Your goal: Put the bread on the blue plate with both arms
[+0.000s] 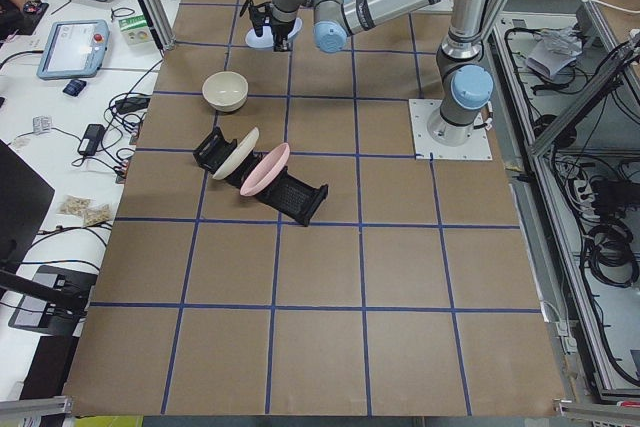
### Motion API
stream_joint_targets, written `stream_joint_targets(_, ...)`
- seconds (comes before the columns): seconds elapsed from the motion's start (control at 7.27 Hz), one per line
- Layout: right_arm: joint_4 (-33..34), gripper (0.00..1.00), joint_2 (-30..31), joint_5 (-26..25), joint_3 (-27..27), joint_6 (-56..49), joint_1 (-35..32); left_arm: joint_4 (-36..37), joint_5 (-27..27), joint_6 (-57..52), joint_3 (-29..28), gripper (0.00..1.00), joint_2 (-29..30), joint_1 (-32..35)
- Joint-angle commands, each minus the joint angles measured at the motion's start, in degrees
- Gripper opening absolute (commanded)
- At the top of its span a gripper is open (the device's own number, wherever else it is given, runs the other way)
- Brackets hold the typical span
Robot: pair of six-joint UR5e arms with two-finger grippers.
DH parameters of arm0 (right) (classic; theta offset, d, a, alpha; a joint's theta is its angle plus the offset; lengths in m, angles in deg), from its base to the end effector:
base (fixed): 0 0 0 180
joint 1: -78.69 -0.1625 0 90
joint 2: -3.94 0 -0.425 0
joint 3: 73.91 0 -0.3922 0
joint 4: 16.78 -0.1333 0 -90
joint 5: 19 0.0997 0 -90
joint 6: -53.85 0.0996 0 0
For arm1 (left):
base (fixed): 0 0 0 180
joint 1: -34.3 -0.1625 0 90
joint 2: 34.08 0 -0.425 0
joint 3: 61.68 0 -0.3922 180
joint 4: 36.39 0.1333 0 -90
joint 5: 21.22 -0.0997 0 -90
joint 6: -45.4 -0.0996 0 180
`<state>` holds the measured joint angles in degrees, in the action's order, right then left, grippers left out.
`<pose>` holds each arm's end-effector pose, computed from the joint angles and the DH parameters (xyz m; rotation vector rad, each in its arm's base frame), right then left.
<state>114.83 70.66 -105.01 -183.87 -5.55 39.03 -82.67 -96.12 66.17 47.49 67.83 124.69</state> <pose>-0.3343 -0.4593 0.1821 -0.2416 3.0681 -0.0625 -0.1629 -0.5408 0.3039 0.4603 -2.7959 0.2395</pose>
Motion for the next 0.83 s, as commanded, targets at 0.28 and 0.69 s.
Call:
stream_joint_targets(0.28, -2.48, 0.0, 5.59, -0.11, -0.08, 0.86, -0.85, 6.38, 5.82, 0.93, 2.01, 0.0, 6.52, 4.79)
stream_joint_targets(0.69, -6.43, 0.0, 8.58, -0.38, -0.08, 1.83, -3.31, 7.43, 5.82, 1.02, 2.01, 0.0, 10.04, 7.16)
